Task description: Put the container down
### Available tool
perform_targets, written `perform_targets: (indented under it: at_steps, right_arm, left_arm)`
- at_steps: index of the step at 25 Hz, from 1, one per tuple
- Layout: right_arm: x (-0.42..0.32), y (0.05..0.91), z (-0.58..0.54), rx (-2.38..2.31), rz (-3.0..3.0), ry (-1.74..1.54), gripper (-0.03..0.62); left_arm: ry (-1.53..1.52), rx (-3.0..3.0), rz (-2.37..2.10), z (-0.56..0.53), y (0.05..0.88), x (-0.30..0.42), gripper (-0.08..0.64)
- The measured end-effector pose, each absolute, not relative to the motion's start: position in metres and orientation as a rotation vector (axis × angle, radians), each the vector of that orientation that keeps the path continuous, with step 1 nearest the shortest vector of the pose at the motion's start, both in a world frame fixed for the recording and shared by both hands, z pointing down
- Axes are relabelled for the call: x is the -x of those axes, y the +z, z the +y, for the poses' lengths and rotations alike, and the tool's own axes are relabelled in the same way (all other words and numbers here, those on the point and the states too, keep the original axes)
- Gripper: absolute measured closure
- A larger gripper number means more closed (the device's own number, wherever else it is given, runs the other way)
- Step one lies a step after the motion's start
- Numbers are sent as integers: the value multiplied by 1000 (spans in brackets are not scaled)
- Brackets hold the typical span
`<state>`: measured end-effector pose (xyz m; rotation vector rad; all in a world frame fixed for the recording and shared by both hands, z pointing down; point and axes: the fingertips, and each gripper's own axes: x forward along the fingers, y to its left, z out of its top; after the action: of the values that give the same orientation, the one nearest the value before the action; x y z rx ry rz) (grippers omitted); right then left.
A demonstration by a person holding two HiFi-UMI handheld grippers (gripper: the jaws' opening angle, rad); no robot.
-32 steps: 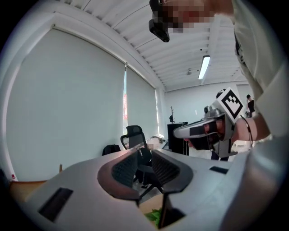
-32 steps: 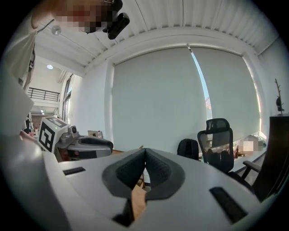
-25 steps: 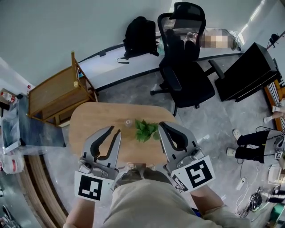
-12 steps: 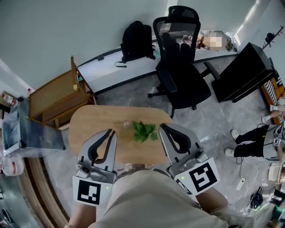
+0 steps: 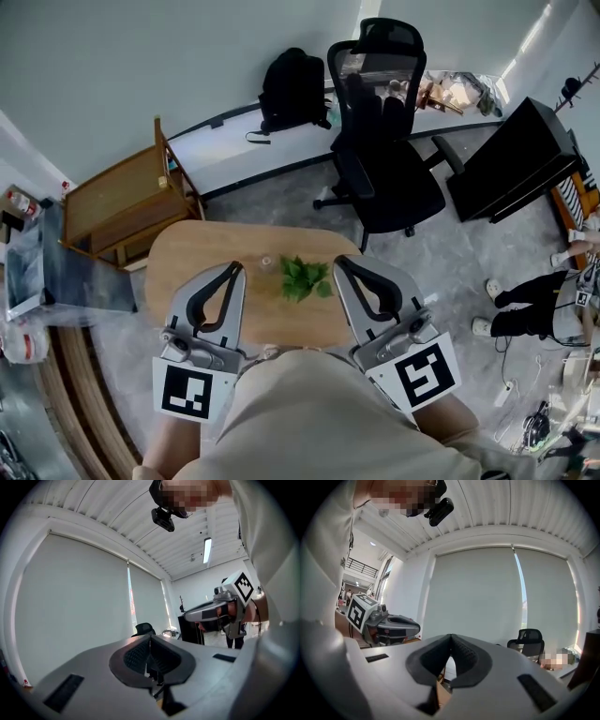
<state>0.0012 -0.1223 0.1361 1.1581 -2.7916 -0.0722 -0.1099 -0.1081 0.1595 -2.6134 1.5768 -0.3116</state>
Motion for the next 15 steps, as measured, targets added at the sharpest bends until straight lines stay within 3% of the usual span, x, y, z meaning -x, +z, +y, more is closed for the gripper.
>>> perform_targets:
  at_steps: [15]
  right_arm:
    - [1,139,-119,-1181,-2763,-61,597]
  left_arm:
    - [-301,2606,1547,-99,149,120,551]
